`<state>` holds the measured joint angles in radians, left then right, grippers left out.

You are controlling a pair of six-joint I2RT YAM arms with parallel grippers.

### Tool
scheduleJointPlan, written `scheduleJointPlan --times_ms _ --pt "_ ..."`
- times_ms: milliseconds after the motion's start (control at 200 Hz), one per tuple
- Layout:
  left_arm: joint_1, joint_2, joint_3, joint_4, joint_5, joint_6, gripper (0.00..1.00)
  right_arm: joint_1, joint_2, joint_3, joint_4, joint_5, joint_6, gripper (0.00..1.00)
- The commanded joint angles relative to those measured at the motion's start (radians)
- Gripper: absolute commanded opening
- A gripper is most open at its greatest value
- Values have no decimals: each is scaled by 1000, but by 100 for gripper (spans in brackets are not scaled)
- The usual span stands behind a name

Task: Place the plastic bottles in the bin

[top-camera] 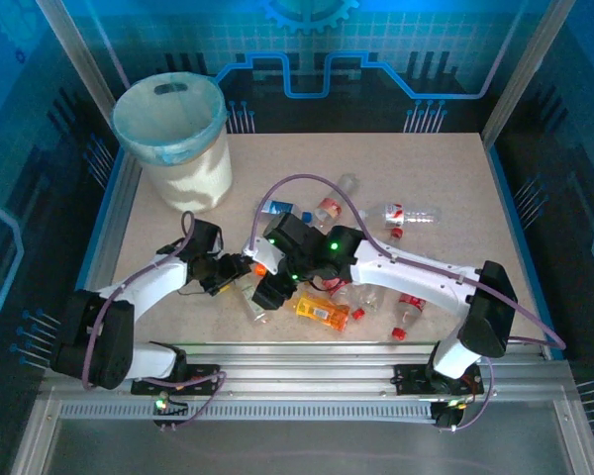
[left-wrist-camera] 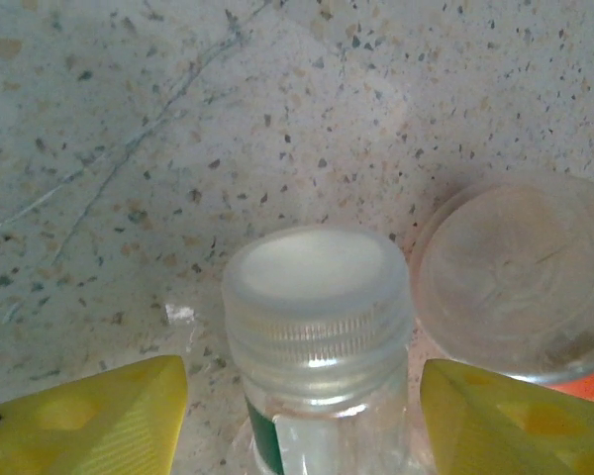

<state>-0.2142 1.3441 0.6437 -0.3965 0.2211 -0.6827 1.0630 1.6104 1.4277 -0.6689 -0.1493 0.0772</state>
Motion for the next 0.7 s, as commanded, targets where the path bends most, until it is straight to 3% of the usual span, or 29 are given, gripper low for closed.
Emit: scheduleJointPlan --times_ms 0,225,695 --pt "-3 35 -13 54 -17 -22 65 18 15 2 -4 2 1 67" --pt "-3 72 -13 81 -14 -31 60 31 29 14 6 -3 7 67" --pt "21 -22 -18 38 -60 -35 31 51 37 5 49 28 16 66"
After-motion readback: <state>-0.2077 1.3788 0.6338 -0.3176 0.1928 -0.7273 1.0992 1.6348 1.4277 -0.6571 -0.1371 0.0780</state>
